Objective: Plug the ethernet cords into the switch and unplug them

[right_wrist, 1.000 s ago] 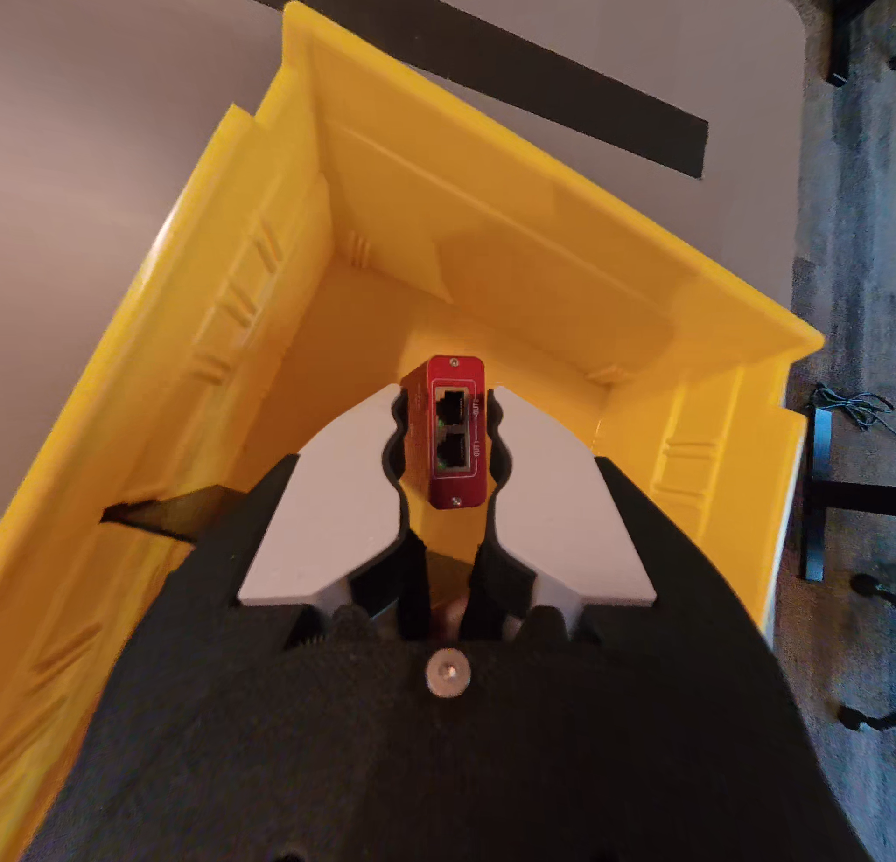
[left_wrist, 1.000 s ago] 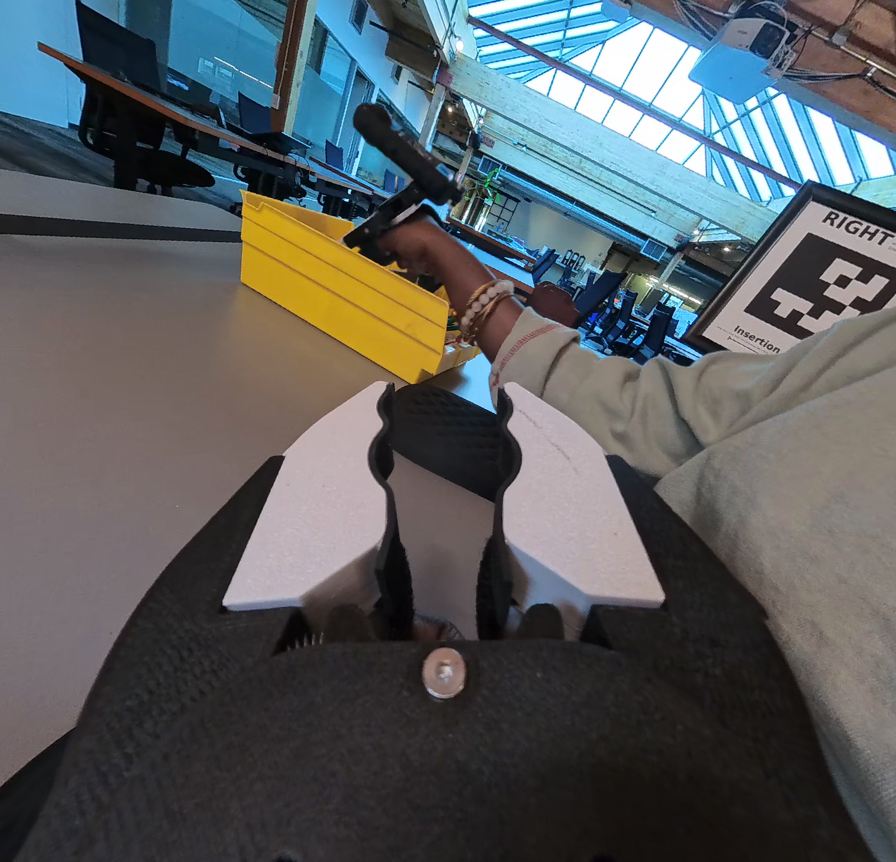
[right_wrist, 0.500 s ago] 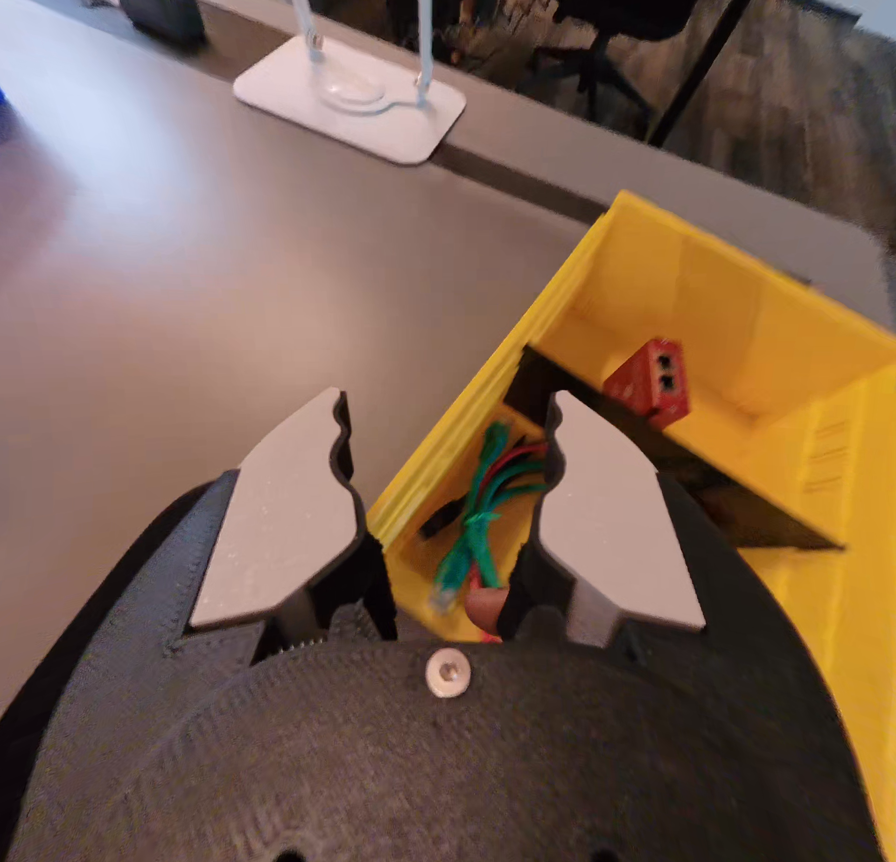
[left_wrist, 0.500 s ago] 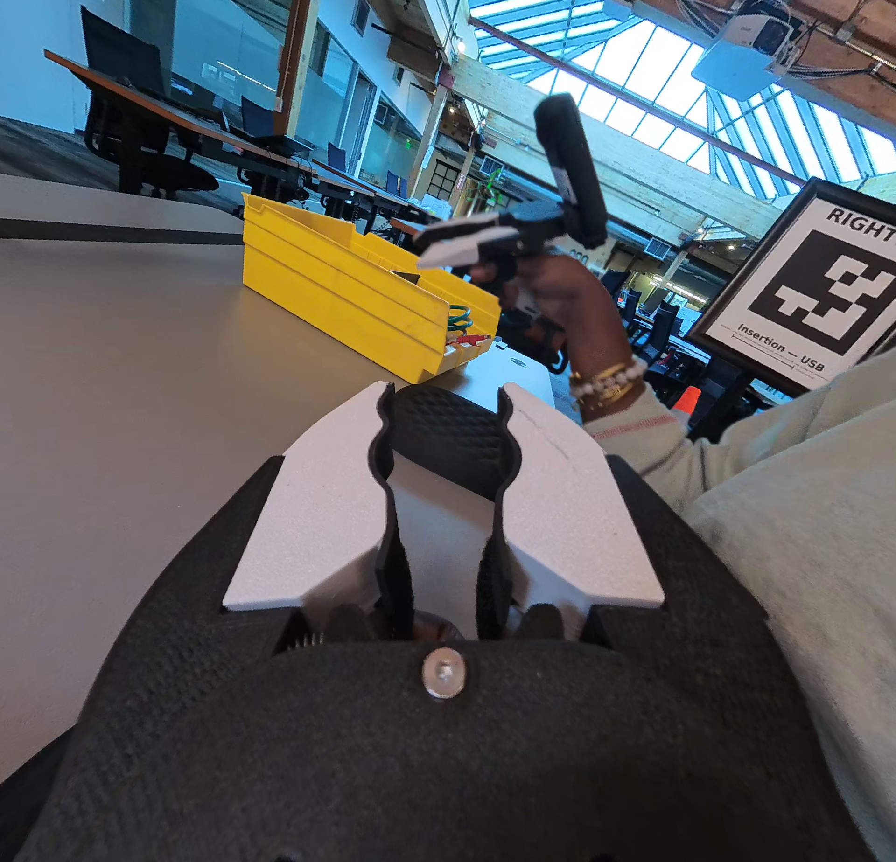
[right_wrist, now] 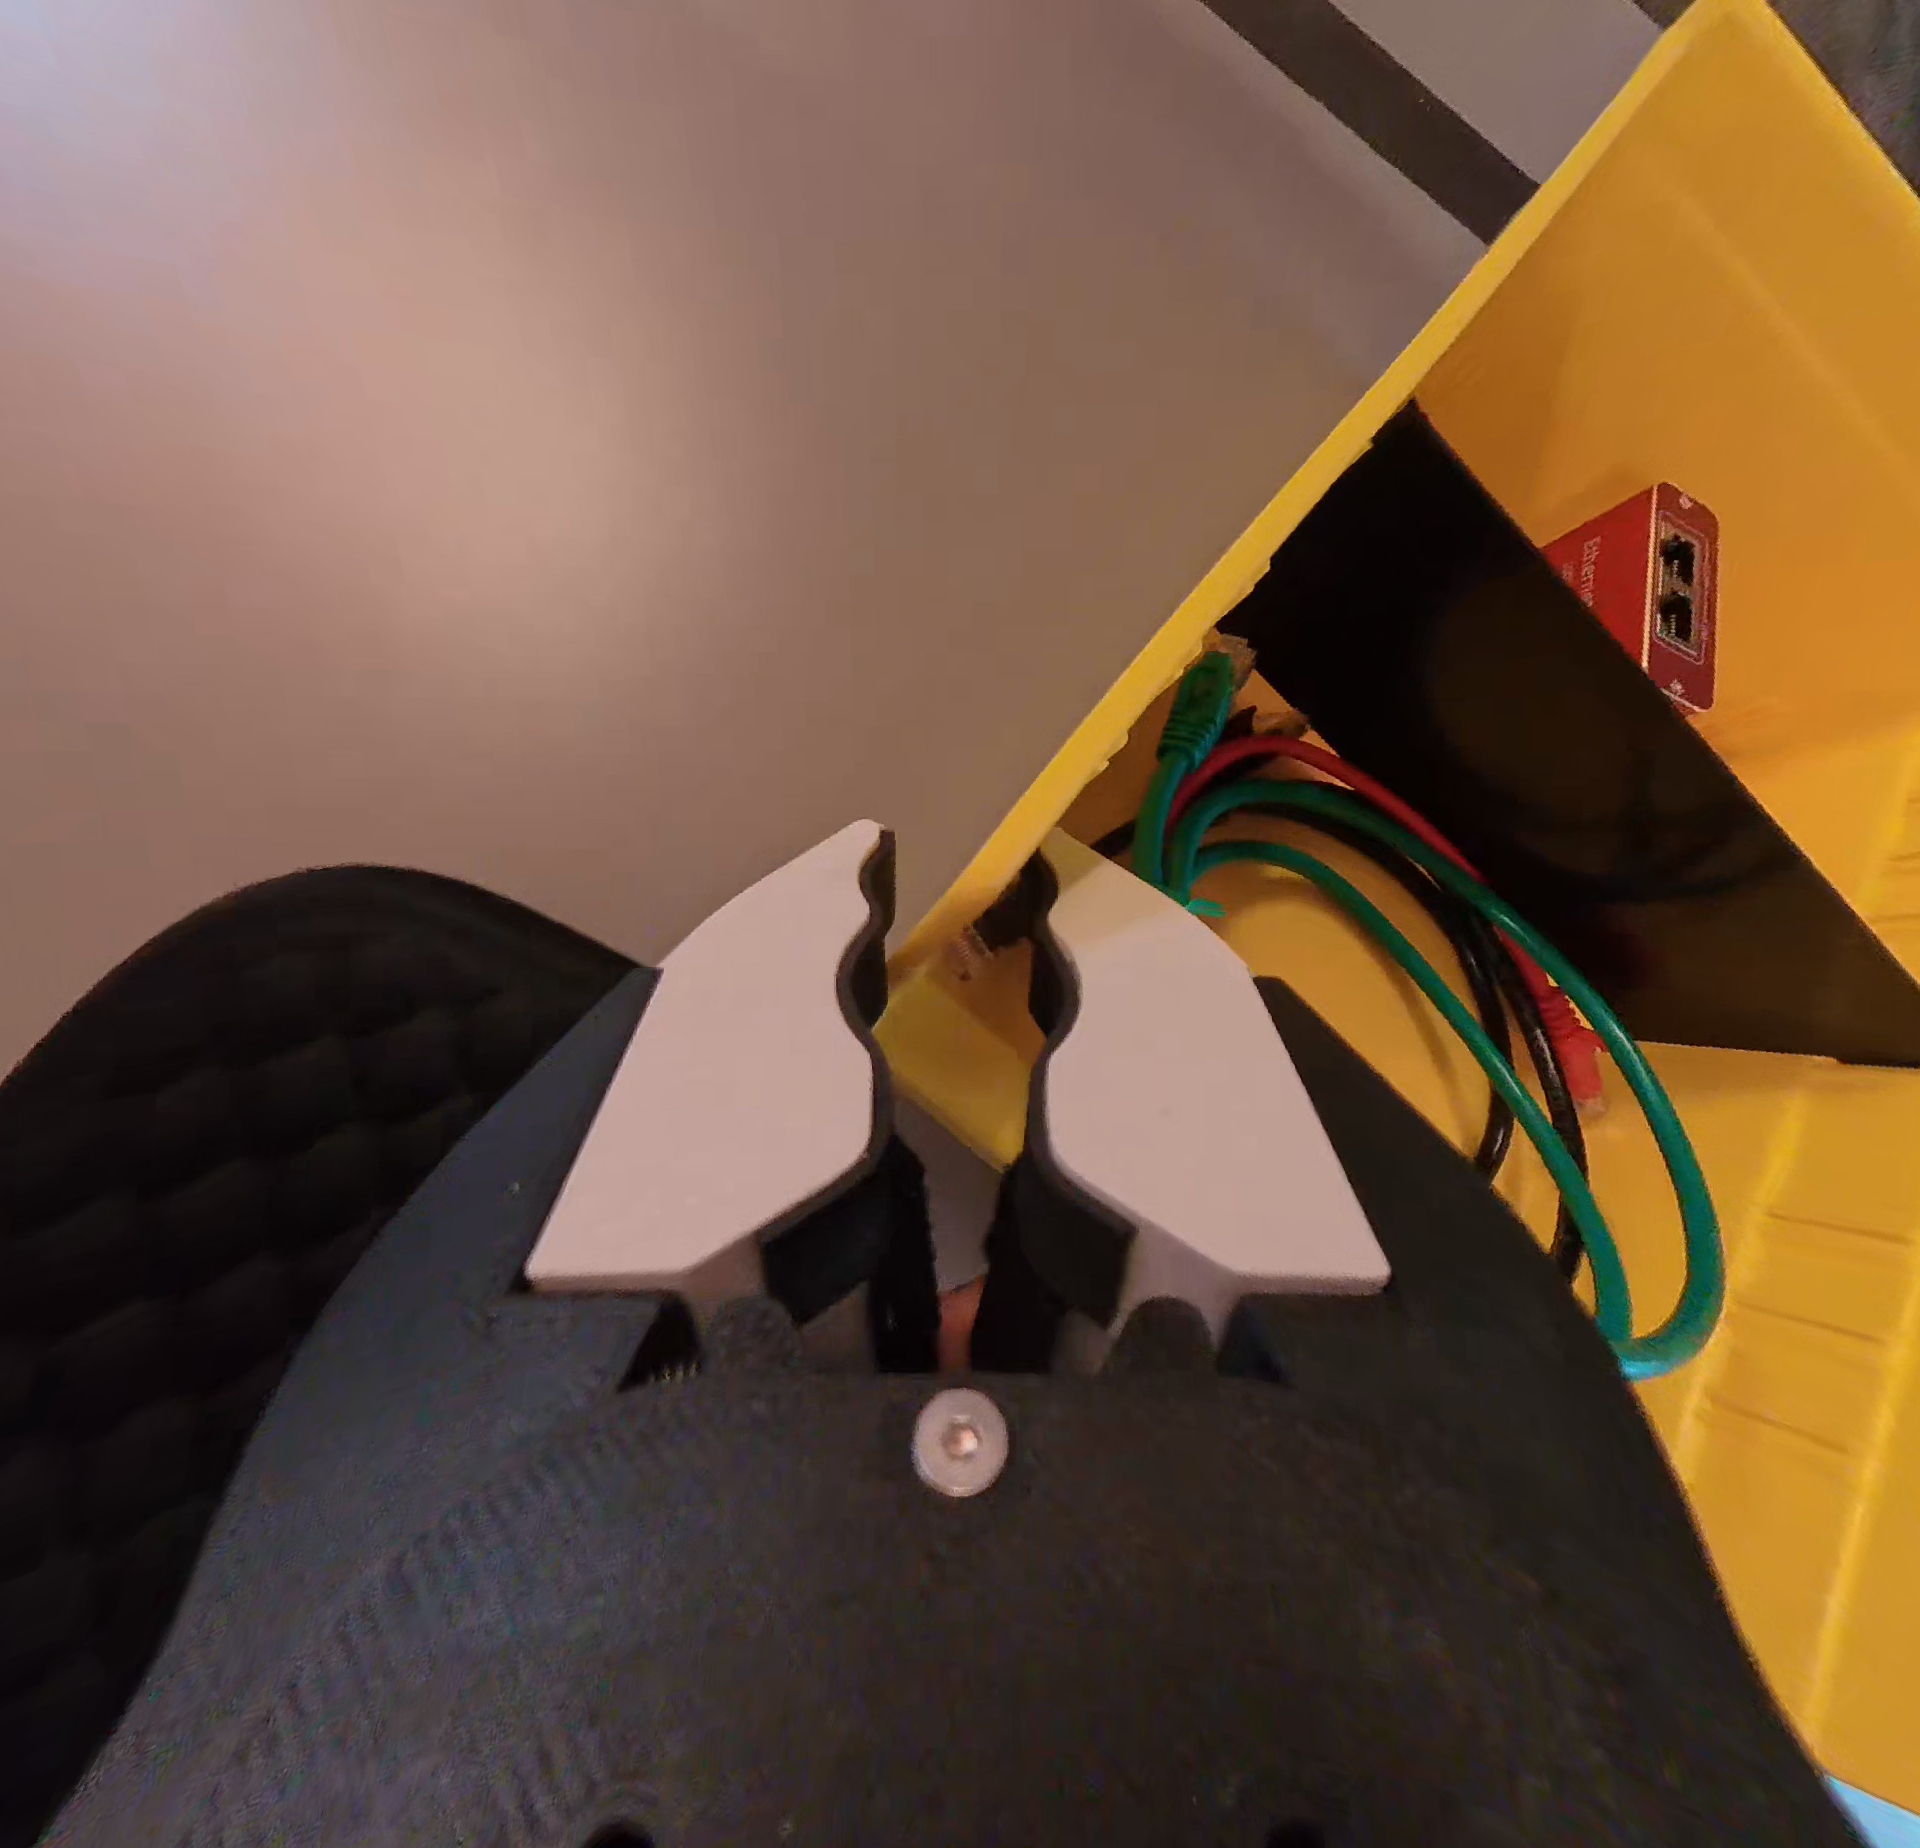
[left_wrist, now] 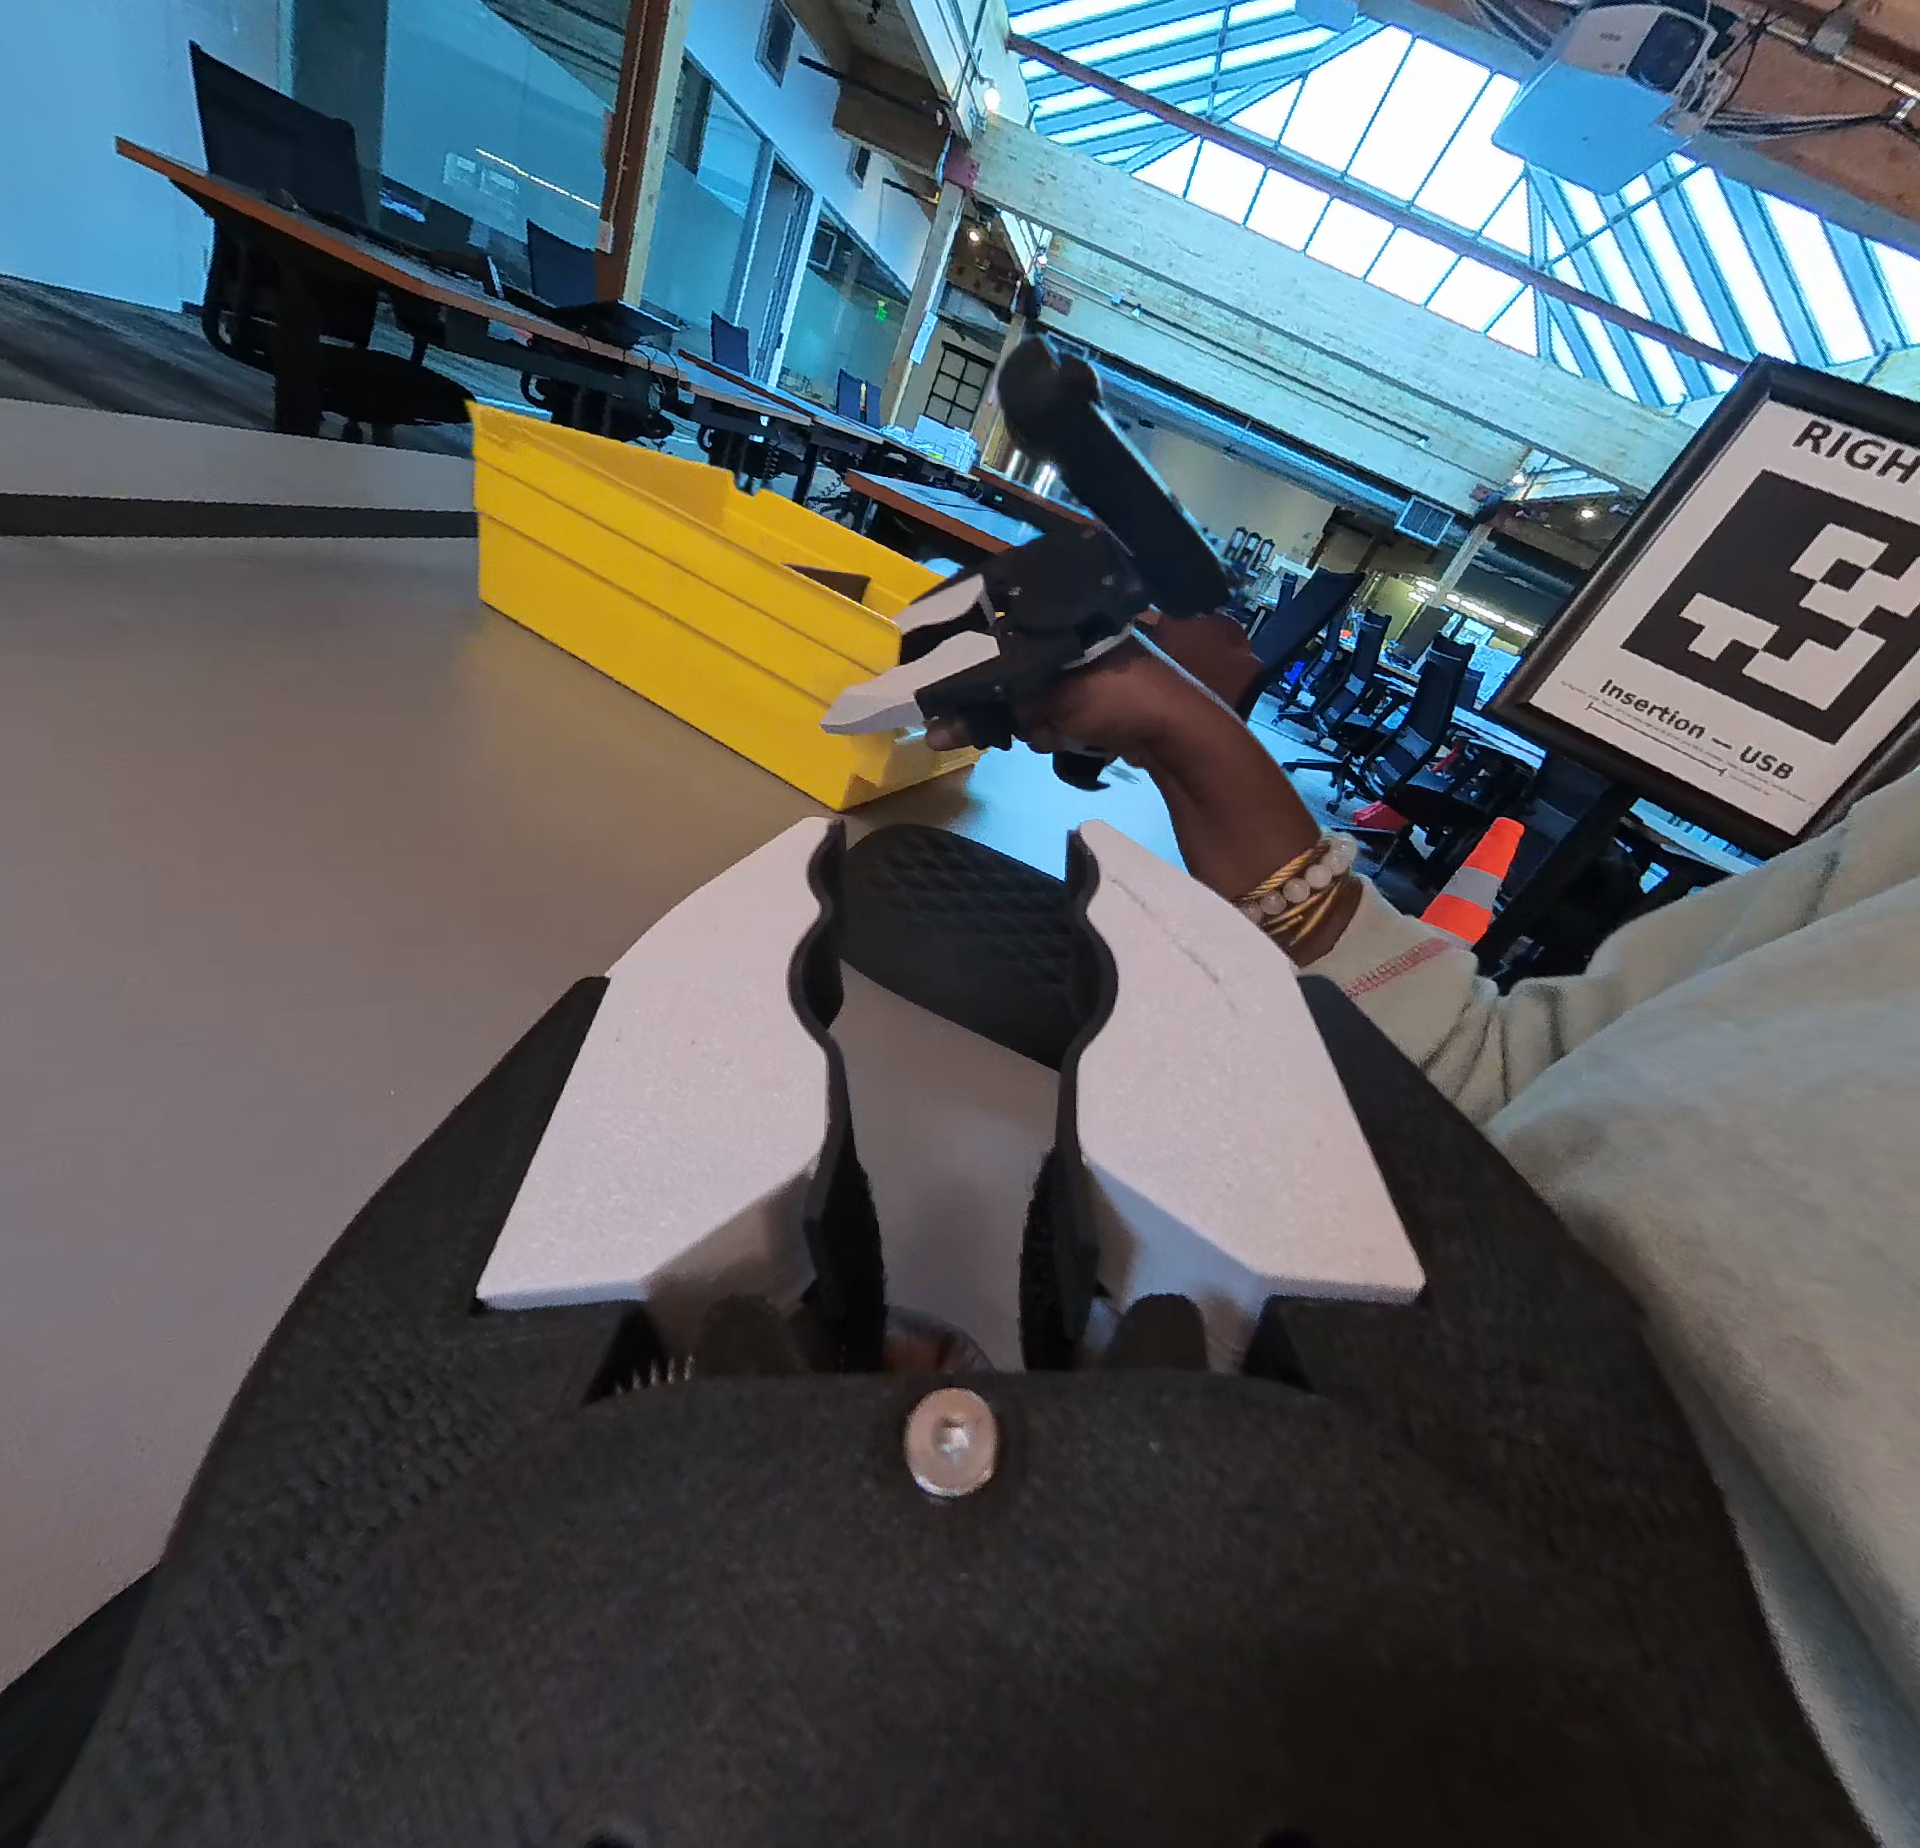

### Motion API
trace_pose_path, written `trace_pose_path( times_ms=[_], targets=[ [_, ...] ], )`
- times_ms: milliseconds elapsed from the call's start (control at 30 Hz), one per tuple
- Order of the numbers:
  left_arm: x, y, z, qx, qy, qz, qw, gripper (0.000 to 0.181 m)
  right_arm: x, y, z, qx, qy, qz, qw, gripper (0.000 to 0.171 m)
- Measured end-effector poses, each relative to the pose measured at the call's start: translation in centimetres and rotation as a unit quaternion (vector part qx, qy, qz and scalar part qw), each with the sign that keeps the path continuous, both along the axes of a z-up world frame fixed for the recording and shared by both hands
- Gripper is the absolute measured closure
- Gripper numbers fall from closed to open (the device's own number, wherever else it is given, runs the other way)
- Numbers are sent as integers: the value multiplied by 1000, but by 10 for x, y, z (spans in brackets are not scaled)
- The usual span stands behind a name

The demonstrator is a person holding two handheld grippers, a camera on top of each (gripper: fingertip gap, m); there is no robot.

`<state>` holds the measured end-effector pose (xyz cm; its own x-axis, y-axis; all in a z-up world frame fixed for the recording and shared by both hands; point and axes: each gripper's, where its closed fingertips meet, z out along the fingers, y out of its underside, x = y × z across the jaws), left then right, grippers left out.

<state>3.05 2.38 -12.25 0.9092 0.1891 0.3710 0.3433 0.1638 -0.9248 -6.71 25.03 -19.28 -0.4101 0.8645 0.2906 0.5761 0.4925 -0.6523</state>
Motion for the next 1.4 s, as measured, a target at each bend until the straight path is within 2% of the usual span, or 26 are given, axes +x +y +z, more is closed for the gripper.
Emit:
trace_pose_path(
  times_ms=[267, 467, 600, 767, 867, 1167, 1233, 1333, 1400],
  targets=[
    [11, 2, 5, 1, 34, -18, 999, 141, -18, -70, 0, -13, -3, 39, 999, 146],
    [35, 2, 22, 24, 131, -42, 990, 141, -25, -148, 1, -27, 12, 114, 993, 143],
    [67, -12, 52, 121, 208, -90, 966, 141, -26, -199, 1, -28, 30, 160, 986, 142],
    [83, -49, 85, 271, 183, -148, 933, 141, -24, -263, 1, -32, 61, 217, 974, 141],
    [92, -62, 93, 316, 183, -176, 914, 141, -22, -297, 1, -33, 75, 246, 966, 141],
    [118, -55, 85, 290, 212, -248, 900, 141, -18, -377, 1, -46, 101, 334, 936, 138],
    [119, -55, 85, 292, 211, -251, 899, 141, -11, -392, -1, -41, 130, 373, 918, 129],
    [117, -55, 84, 294, 209, -250, 898, 141, 2, -406, -8, 1, 170, 424, 890, 98],
    [117, -56, 84, 298, 210, -248, 897, 141, 6, -409, -6, 2, 184, 431, 883, 90]
  ],
)
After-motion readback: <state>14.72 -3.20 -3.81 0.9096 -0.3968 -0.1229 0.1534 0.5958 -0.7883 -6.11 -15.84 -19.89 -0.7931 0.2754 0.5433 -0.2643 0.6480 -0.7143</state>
